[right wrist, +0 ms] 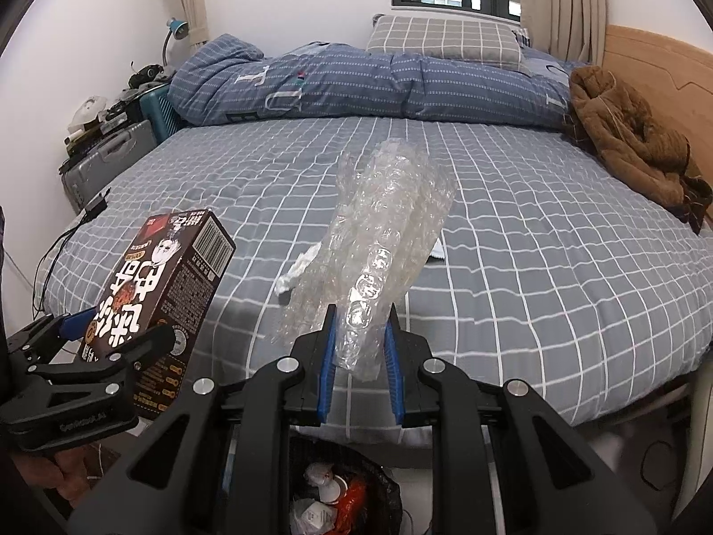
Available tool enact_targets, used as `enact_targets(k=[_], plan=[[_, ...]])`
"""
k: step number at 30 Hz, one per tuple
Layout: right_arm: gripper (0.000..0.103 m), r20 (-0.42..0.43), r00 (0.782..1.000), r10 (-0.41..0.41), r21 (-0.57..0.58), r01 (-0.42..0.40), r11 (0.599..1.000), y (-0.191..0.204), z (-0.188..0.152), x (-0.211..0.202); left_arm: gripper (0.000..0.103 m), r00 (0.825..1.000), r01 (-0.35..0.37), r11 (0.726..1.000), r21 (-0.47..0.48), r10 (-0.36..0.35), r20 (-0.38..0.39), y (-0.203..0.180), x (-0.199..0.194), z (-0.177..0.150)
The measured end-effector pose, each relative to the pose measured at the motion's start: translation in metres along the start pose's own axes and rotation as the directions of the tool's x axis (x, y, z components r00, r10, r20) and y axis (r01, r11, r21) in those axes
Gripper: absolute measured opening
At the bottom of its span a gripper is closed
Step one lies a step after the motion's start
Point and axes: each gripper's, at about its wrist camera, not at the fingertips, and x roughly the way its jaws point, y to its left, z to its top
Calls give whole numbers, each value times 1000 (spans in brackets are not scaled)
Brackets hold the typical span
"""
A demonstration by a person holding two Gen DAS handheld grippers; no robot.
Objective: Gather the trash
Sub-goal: 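Lift the snack box and bubble wrap and carry them toward the bin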
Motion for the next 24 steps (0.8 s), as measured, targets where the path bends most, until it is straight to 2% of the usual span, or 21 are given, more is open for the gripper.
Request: enact_targets(k=[14, 24], plan=[[19, -47, 999, 7, -32, -9, 999, 13, -36, -14, 89, 999, 16, 1000, 8, -15, -36, -11, -22, -44], [19, -90, 996, -5, -42, 1, 999, 18, -63, -23, 89, 997, -1, 1000, 6, 2, -75, -10, -27, -69]])
